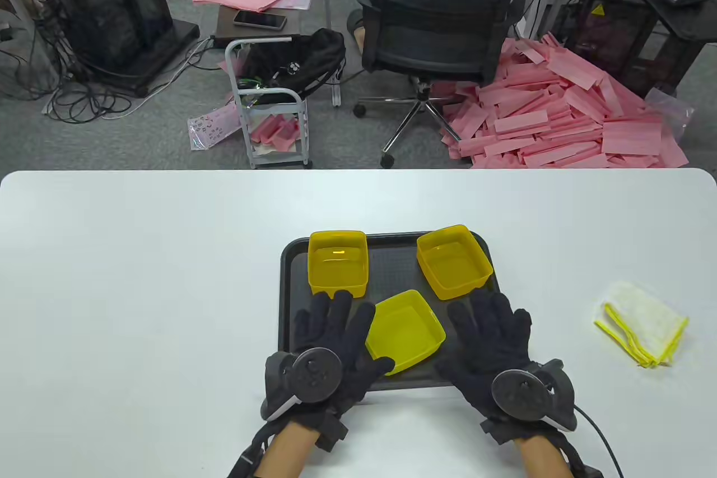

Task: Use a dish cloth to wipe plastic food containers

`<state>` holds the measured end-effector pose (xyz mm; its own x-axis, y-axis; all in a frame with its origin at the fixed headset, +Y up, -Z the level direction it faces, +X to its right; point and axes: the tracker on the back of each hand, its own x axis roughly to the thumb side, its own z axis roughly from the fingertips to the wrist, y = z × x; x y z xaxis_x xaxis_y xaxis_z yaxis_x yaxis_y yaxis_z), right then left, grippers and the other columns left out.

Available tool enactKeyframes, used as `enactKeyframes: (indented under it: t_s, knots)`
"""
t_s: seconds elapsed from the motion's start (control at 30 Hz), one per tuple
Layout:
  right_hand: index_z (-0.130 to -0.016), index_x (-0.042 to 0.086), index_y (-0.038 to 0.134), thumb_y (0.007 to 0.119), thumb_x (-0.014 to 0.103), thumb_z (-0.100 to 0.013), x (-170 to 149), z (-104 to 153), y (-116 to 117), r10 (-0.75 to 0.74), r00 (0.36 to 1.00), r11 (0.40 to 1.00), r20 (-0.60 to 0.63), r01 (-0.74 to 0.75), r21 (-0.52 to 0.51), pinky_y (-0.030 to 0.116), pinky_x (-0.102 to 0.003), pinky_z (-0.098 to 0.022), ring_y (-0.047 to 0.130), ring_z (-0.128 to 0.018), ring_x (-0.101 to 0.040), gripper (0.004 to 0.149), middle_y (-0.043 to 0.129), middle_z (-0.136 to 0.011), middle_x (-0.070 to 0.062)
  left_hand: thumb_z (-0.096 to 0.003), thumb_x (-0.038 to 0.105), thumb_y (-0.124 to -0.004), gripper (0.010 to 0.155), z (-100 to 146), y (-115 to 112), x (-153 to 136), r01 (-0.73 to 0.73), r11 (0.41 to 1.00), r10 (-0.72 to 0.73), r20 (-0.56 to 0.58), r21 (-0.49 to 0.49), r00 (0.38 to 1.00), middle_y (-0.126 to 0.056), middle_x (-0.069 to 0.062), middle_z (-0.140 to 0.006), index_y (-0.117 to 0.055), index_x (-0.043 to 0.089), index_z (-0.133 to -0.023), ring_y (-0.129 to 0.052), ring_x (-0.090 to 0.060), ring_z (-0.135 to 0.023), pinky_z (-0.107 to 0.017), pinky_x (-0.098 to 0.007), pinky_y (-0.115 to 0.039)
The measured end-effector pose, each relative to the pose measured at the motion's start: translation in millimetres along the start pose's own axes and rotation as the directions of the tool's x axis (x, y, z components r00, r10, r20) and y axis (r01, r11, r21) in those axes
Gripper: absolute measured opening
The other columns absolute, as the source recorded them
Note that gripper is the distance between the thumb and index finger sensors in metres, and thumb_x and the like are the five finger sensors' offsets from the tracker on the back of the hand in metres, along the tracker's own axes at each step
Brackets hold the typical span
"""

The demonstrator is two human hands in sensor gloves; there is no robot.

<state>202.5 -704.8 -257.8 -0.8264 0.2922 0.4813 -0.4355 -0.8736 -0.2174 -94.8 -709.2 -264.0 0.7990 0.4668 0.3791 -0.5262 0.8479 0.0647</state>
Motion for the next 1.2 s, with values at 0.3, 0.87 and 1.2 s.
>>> enactKeyframes:
  t_s: [0.3,0.87,1.2]
  knots:
    - [-0.118,0.026,0.034,0.052,0.075,-0.052,1,-1,0,0.005,1.000,1.000,-0.004,-0.005,0.008,0.025,-0.078,-0.065,0.025,-0.107,-0.051,0.084,0.028,-0.123,-0.020,-0.0431,0.084,-0.055,0.089,0,0,0,-0.007,1.000,0.007,0.000,-0.011,1.000,-0.036,-0.012,-0.126,-0.048,0.037,-0.118,-0.024,-0.046,-0.114,-0.076,-0.069,-0.023]
    - [-0.117,0.024,0.036,0.054,0.073,-0.052,-4,-1,3,-0.004,0.998,0.998,-0.057,0.008,0.064,0.025,-0.078,-0.066,0.025,-0.106,-0.051,0.084,0.027,-0.122,-0.021,-0.0451,0.074,-0.069,0.072,-6,-20,12,0.081,0.992,-0.082,-0.008,-0.102,0.997,-0.096,-0.009,-0.077,-0.079,0.033,-0.104,-0.090,-0.040,-0.061,-0.049,-0.059,-0.075]
    - [-0.117,0.024,0.036,0.055,0.073,-0.053,-8,-1,3,-0.019,0.997,0.996,-0.078,0.026,0.084,0.026,-0.078,-0.066,0.026,-0.106,-0.051,0.083,0.027,-0.122,-0.021,-0.0462,0.065,-0.074,0.060,-20,-62,19,0.199,0.944,-0.210,-0.018,-0.262,0.977,-0.101,-0.004,-0.065,-0.087,0.034,-0.095,-0.095,-0.035,-0.049,-0.040,-0.055,-0.080]
